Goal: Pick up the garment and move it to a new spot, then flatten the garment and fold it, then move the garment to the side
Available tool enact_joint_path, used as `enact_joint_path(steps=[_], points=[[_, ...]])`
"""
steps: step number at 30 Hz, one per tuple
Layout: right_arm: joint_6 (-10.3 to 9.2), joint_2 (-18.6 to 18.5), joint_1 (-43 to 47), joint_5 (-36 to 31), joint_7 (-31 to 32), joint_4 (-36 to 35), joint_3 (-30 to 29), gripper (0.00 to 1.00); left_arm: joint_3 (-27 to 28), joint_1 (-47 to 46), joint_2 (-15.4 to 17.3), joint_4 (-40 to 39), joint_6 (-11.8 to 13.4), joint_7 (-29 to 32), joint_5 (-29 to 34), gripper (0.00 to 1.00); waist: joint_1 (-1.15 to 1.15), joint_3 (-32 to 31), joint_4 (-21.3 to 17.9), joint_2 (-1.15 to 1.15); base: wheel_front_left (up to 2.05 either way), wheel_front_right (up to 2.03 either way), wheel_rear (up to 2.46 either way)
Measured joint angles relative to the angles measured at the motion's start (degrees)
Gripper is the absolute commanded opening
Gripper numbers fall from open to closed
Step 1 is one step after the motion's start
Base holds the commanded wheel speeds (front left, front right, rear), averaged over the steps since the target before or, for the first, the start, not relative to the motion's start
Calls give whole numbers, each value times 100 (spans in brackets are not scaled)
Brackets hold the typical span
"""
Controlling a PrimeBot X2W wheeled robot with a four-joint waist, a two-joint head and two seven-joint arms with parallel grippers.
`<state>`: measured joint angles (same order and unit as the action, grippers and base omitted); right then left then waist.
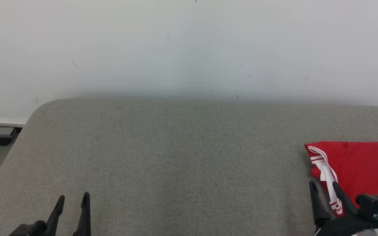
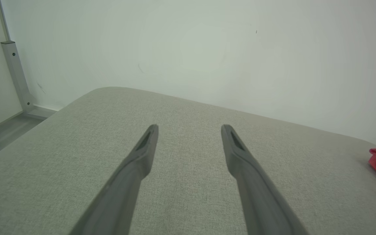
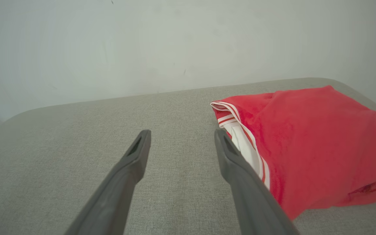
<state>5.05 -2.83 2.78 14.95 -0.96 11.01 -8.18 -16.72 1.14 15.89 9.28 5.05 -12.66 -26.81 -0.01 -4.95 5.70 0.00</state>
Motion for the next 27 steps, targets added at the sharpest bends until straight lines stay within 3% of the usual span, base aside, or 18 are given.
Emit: enact_joint_path(steps=[22,23,27], points=[[-9,18,30,172,-266,26,315,100,-25,103,0,-236,4,48,-8,100,1,28,-12,0,0,0,0],[-9,18,31,178,-267,31,318,0,-26,104,0,-243,4,62,-18,0,1,30,-12,0,0,0,0],[-7,77,225,171,-250,337,328,0,-110,249,-177,41,-1,80,-15,0,1,31,-13,0,0,0,0]])
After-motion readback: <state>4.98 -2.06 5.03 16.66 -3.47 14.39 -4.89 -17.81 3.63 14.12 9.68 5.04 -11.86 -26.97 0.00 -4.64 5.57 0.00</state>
